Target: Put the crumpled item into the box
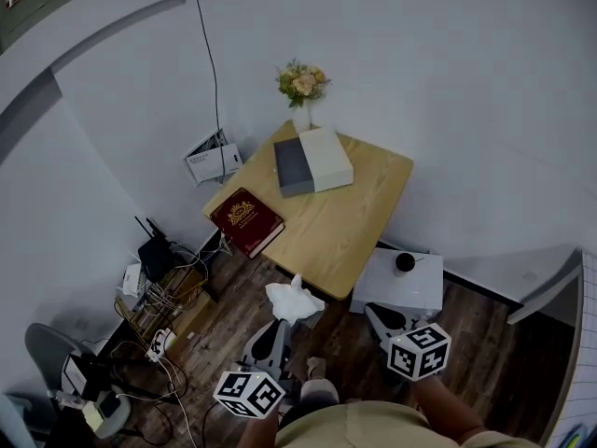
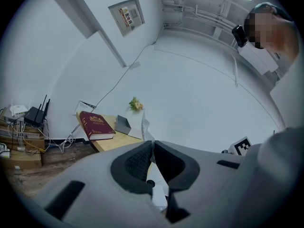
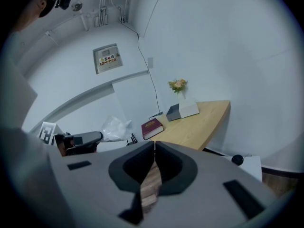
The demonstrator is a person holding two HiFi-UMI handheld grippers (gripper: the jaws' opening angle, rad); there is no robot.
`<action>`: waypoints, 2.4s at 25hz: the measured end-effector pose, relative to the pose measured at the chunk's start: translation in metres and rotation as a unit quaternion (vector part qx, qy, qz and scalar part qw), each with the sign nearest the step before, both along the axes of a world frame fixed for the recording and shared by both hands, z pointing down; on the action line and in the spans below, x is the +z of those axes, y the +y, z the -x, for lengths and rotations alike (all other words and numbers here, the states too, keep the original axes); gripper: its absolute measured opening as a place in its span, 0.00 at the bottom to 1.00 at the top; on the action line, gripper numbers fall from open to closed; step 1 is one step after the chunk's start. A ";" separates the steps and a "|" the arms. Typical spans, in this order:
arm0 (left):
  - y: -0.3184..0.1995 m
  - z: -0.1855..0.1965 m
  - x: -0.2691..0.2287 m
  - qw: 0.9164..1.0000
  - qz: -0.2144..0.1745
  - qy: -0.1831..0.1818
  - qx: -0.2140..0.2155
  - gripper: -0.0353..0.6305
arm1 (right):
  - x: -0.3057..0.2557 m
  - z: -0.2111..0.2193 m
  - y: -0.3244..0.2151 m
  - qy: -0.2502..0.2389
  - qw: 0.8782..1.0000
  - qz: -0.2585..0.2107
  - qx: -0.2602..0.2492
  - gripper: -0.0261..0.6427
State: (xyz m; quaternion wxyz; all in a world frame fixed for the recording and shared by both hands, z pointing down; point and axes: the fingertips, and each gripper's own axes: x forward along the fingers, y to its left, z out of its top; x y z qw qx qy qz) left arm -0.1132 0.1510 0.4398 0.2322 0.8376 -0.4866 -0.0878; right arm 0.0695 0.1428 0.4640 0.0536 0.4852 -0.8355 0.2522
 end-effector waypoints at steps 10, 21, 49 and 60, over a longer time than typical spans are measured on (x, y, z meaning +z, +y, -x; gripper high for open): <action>-0.048 0.016 0.002 1.000 0.006 0.002 0.010 0.10 | -0.003 0.028 -0.051 0.008 1.000 0.004 -0.011 0.08; -0.096 0.040 0.007 1.000 0.018 0.006 0.021 0.10 | -0.002 0.056 -0.101 0.022 1.000 0.013 -0.013 0.08; -0.185 0.039 -0.005 0.997 -0.007 -0.018 0.072 0.10 | -0.010 0.069 -0.198 0.017 1.000 -0.002 0.018 0.08; -0.246 0.008 -0.010 0.998 -0.011 -0.011 0.054 0.10 | -0.015 0.052 -0.262 0.019 1.000 -0.006 -0.017 0.08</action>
